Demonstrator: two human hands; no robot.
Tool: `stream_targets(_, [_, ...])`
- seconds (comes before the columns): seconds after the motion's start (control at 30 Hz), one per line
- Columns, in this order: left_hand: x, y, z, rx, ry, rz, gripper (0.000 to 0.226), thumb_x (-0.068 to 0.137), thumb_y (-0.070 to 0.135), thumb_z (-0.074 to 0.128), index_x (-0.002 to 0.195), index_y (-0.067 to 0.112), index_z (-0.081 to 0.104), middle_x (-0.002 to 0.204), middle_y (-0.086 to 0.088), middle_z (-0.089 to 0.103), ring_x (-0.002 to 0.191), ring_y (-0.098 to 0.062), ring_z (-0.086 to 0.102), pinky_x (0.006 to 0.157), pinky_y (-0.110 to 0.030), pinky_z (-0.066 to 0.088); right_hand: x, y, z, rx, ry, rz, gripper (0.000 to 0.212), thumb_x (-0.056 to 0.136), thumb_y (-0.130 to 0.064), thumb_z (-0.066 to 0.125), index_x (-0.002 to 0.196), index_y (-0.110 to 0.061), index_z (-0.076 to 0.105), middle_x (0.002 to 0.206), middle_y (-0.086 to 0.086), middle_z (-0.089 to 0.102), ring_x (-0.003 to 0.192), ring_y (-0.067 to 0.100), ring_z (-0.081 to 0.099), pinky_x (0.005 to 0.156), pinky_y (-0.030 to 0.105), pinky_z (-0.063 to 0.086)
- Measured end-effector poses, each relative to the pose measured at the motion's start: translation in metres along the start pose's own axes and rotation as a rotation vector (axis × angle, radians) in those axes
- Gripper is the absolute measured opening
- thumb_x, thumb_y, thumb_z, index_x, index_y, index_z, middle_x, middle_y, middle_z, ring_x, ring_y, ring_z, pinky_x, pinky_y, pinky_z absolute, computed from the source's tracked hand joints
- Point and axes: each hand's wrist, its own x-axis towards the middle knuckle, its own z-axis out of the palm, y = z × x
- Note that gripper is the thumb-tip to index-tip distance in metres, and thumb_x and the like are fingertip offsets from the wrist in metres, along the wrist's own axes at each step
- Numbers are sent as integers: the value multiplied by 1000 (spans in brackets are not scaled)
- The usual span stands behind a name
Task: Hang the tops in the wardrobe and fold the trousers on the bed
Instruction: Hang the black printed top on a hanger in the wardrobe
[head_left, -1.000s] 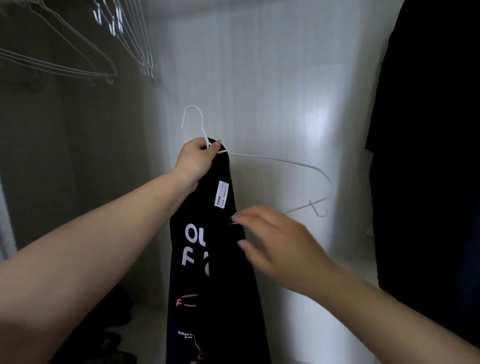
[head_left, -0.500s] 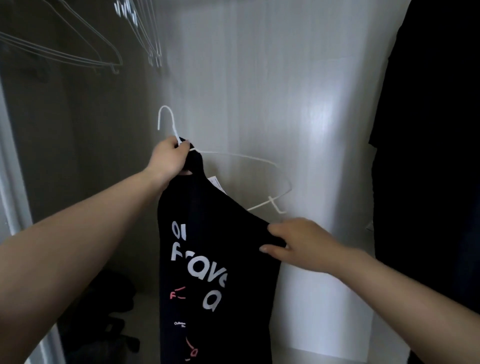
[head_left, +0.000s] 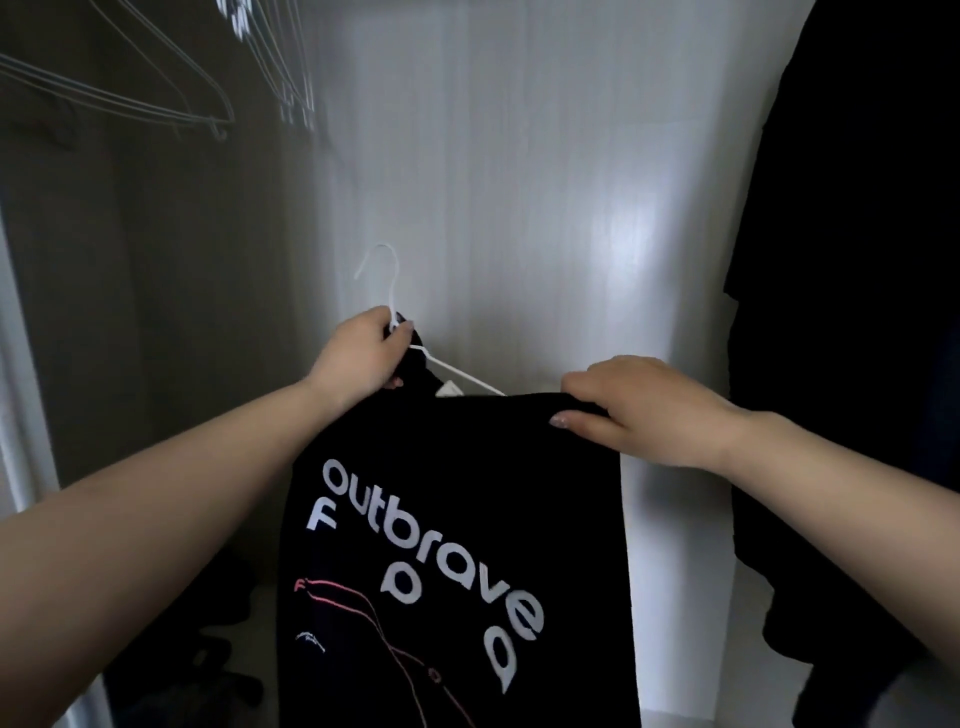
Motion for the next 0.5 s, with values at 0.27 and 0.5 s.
stream_targets(0.27, [-7,38,13,112,-71,164,39,97,43,45,71,15,40,65,2,49,53,-15,51,45,-18,28,15,-5,15,370,81,202,19,87,-29,54,101,-38,45,62,-13,60,53,3,48,50,18,32])
stream_targets(0.5, [-16,28,-3,69,-181,189,41,87,64,44,102,26,42,77,3,66,43,-8,63,54,-27,41,1,10,21,448,256,308,18,86,-19,61,101,-27,67,80,-11,68,68,5,58,69,21,44])
